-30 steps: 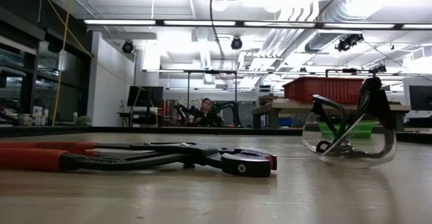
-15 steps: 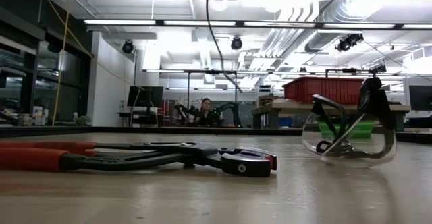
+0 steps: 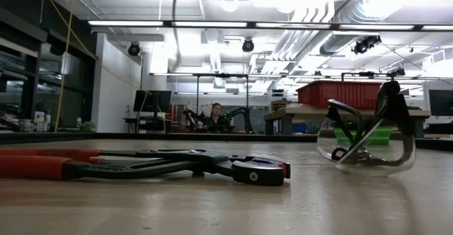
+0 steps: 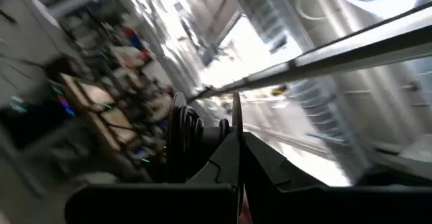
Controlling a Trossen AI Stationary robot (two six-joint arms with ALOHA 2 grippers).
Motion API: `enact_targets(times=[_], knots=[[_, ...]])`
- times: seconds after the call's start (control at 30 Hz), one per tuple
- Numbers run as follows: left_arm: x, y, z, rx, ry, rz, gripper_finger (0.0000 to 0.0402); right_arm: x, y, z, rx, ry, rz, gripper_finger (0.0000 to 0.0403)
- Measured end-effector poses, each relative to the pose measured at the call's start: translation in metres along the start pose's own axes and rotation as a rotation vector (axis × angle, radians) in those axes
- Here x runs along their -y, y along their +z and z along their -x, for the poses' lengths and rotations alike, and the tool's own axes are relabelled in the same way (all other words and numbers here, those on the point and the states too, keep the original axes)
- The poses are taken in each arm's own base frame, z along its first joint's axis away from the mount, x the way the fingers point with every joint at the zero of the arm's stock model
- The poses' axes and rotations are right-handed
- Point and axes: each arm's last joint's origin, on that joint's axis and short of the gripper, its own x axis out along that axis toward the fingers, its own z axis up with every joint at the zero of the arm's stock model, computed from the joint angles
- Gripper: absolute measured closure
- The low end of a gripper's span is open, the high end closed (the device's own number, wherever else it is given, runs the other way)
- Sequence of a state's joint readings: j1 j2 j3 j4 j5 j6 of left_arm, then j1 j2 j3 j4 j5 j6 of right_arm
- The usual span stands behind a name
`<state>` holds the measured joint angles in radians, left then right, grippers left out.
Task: Coil cords
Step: Coil the black wire on the black spool
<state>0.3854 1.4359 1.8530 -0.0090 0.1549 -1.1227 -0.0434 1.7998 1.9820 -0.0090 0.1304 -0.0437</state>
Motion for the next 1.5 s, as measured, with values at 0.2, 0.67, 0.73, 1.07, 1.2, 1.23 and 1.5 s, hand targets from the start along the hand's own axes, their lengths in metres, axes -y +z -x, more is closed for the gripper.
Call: enact_targets(times=[0.2, 0.67, 0.73, 1.07, 1.2, 1.23, 1.5], knots=[[0.011, -0.014, 0.0, -0.084, -0.069, 0.062, 0.0402, 0.014, -0.003, -0.005, 0.013, -0.051, 0.014, 0.0403], [0.018, -0.019, 0.01, -0.121, -0.017, 0.009, 0.0402, 0.017, 0.005, -0.004, 0.076, -0.027, 0.018, 0.0403], [0.018, -0.02, 0.011, -0.13, -0.009, 0.025, 0.0402, 0.018, 0.007, -0.003, 0.07, -0.031, 0.03, 0.0403], [0.015, -0.022, 0.01, -0.099, 0.043, -0.081, 0.0401, 0.015, 0.015, -0.001, 0.117, -0.006, 0.03, 0.0403], [0.017, -0.017, 0.011, -0.044, 0.032, -0.102, 0.0402, 0.013, 0.014, -0.001, 0.106, 0.0, 0.036, 0.0403], [0.017, -0.016, 0.011, -0.037, 0.029, -0.105, 0.0401, 0.013, 0.014, -0.001, 0.104, 0.0, 0.036, 0.0403], [0.018, -0.008, 0.013, 0.03, 0.038, -0.179, 0.0401, 0.01, 0.014, -0.001, 0.107, 0.033, 0.02, 0.0403]])
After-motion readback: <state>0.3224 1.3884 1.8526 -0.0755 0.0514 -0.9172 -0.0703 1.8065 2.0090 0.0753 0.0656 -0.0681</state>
